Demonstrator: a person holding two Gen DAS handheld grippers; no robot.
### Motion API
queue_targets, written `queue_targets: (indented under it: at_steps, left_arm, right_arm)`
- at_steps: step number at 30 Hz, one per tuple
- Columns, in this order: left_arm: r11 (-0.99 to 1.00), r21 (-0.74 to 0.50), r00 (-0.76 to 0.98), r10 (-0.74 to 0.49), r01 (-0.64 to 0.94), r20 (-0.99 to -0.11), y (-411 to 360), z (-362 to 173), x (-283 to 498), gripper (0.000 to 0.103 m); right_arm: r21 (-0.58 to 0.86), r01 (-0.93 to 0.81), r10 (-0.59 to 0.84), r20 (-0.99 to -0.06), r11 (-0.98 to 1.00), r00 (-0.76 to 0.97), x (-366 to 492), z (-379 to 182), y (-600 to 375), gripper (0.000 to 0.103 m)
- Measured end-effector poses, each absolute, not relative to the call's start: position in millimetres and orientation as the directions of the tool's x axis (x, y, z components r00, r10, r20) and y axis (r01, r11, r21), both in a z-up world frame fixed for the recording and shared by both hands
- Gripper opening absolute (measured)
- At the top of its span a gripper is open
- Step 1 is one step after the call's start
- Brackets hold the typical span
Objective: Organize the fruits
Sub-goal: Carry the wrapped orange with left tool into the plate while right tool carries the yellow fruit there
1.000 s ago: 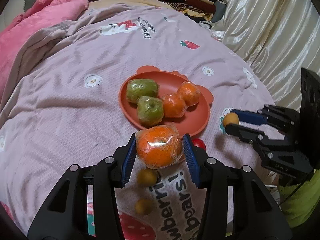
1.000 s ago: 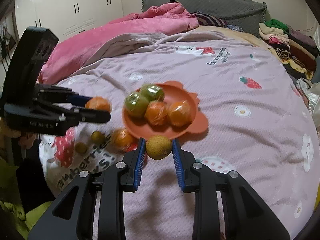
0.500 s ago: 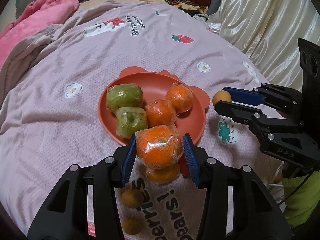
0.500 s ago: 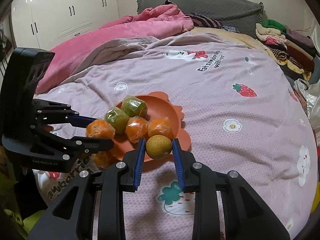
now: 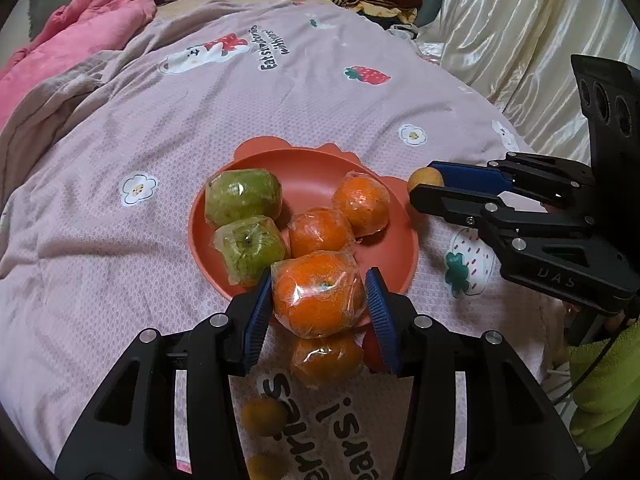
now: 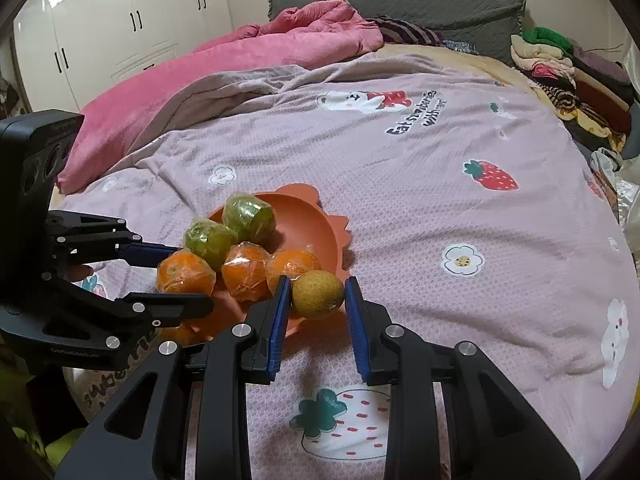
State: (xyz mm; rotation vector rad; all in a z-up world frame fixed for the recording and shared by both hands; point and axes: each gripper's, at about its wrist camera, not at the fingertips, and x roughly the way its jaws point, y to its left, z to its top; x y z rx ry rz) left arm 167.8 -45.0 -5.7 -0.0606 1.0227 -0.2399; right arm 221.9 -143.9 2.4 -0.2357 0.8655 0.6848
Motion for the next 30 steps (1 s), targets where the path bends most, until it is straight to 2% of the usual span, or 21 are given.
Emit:
queue_targets:
  at_steps: [30]
  left_arm:
    - [0.975,-0.152,0.502,-0.215,0.163,-0.838,-37.1,-7.9,173.4,0.038]
  right_arm:
    - [0.073,-0.682,0.456,-0.794,0.728,0.402,222.5,-8.8,-119.7,0.027]
